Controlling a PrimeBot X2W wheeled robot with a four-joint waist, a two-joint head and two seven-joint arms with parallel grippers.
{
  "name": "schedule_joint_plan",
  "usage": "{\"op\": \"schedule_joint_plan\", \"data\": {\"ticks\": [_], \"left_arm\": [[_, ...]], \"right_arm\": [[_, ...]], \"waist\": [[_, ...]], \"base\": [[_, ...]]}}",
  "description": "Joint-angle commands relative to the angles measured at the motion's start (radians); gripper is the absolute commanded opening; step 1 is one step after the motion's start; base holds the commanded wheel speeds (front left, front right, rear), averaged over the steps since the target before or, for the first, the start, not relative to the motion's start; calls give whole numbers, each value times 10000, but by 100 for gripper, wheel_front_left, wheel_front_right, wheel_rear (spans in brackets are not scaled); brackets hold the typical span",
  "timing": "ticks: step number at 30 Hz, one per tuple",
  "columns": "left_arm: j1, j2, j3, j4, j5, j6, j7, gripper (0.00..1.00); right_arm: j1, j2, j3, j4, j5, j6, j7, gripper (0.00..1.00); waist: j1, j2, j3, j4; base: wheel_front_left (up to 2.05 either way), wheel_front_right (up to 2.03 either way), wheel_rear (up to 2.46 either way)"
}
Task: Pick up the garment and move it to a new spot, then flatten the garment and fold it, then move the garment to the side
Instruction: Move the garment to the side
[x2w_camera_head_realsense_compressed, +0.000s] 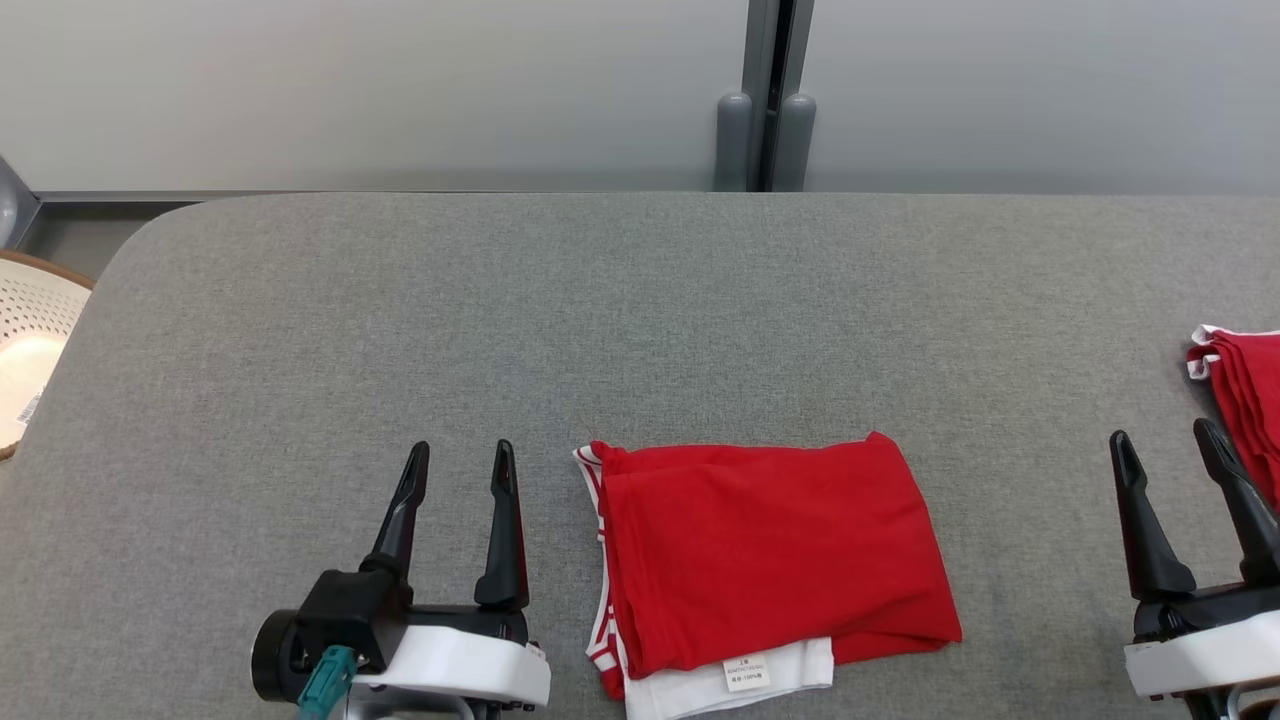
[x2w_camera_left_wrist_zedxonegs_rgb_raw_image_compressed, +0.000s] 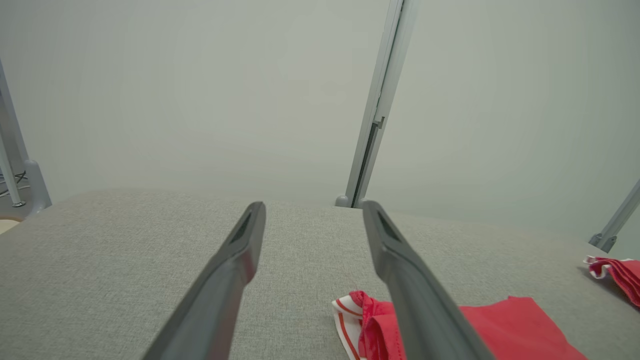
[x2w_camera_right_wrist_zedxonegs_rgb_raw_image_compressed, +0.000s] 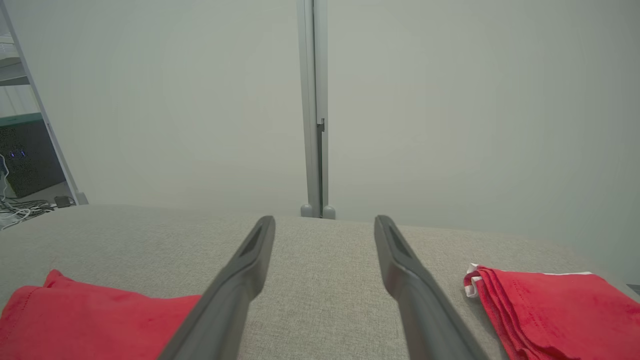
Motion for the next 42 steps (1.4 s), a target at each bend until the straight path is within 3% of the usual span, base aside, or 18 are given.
{"op": "schedule_joint_plan", "data": {"ticks": [1, 8, 12, 24, 36, 37, 38, 42], "left_arm": [[114, 40, 9, 37, 71, 17, -41, 100], [75, 40, -18, 120, -3, -100, -41, 100], [17, 39, -92, 104, -43, -98, -41, 100], [-154, 40, -604, 21, 129, 61, -41, 100], [-338, 39, -1146, -108, 217, 282, -41, 100], [-356, 39, -1176, -86, 171, 280, -41, 100], [-385, 39, -1200, -42, 172, 276, -41, 100], [-501, 39, -1281, 25, 254, 268, -41, 100]], "right_arm": [[99, 24, -29, 43, -13, -8, -4, 100], [111, 18, 62, 115, 77, -8, -4, 100], [137, -179, 786, 422, 157, -6, -4, 100], [-347, -531, 2959, 1777, 1962, -5, 3, 100], [-1099, -652, 4145, 2985, 3671, -6, 181, 100], [-1164, -719, 4342, 3092, 3684, -6, 259, 71], [-1230, -744, 4522, 3186, 3729, -6, 262, 0], [-1591, -972, 4981, 3430, 3614, -6, 114, 0]], "waist": [[0, 0, -17, 17], [0, 0, -56, 122], [0, 0, -2, 274], [0, 0, 569, 938], [0, 0, 911, 1269], [0, 0, 916, 1272], [0, 0, 917, 1264], [0, 0, 899, 1141]], "base": [[0, 0, 0], [0, 0, 0], [0, 0, 0], [0, 0, 0], [0, 0, 0], [0, 0, 0], [0, 0, 0], [0, 0, 0]]}}
